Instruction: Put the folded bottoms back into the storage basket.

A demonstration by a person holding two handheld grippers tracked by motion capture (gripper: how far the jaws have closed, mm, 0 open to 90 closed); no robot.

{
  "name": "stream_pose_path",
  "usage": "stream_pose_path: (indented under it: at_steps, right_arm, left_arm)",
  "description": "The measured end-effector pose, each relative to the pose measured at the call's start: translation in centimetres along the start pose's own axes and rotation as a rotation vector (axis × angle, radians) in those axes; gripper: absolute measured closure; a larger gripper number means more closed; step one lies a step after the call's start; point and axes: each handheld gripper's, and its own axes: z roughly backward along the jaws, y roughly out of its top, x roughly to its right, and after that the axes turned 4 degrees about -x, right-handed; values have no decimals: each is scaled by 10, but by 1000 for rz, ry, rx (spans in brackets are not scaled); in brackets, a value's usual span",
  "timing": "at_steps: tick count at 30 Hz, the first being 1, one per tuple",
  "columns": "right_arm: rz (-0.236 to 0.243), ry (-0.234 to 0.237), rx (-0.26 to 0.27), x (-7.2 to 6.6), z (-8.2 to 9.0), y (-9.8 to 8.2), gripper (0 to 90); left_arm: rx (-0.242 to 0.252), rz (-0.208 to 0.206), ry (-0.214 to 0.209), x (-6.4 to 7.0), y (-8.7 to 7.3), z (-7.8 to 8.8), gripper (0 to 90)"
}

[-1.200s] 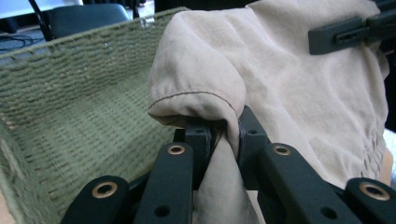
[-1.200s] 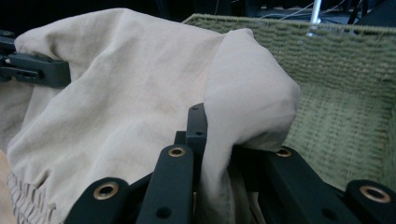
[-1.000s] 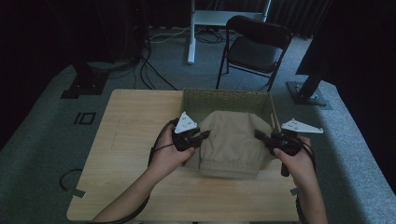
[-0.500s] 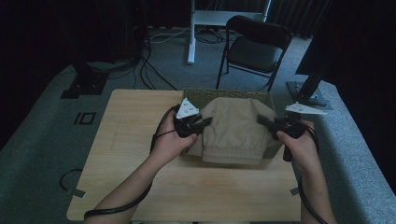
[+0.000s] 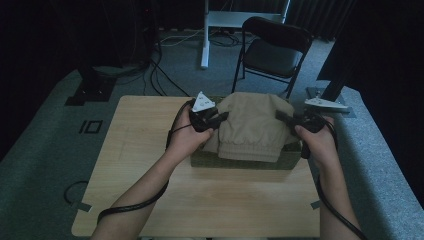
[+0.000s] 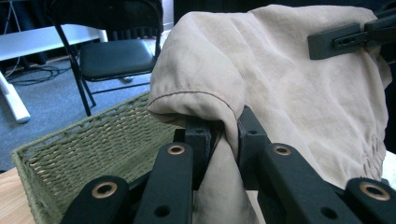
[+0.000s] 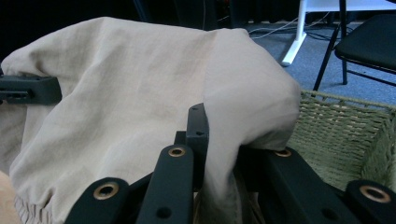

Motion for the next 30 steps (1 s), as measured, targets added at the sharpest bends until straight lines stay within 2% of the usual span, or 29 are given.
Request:
stream_pose_path:
  at_steps: [10, 16, 23, 25, 27, 29, 30]
  right_arm:
    - [-32, -14, 2, 15, -19, 13, 793]
    - [-61, -23, 13, 32, -38, 15, 792]
    - [-85, -31, -6, 46, -59, 3, 792]
    - [-100, -29, -13, 49, -66, 0, 792]
    - [-102, -31, -18, 50, -70, -1, 792]
    - [-107, -49, -22, 55, -83, -6, 792]
    - [-108, -54, -21, 57, -86, -8, 792]
  left_arm:
    - [22, 20, 20, -14, 4, -20, 805]
    - [37, 48, 16, -25, 5, -37, 805]
    - [22, 60, 22, -32, -10, -56, 805]
    - [4, 81, 32, -37, -15, -64, 805]
    - [4, 81, 32, -37, -15, -64, 805]
    - [-9, 126, 41, -41, -22, -78, 804]
    - [-9, 124, 43, -42, -25, -82, 805]
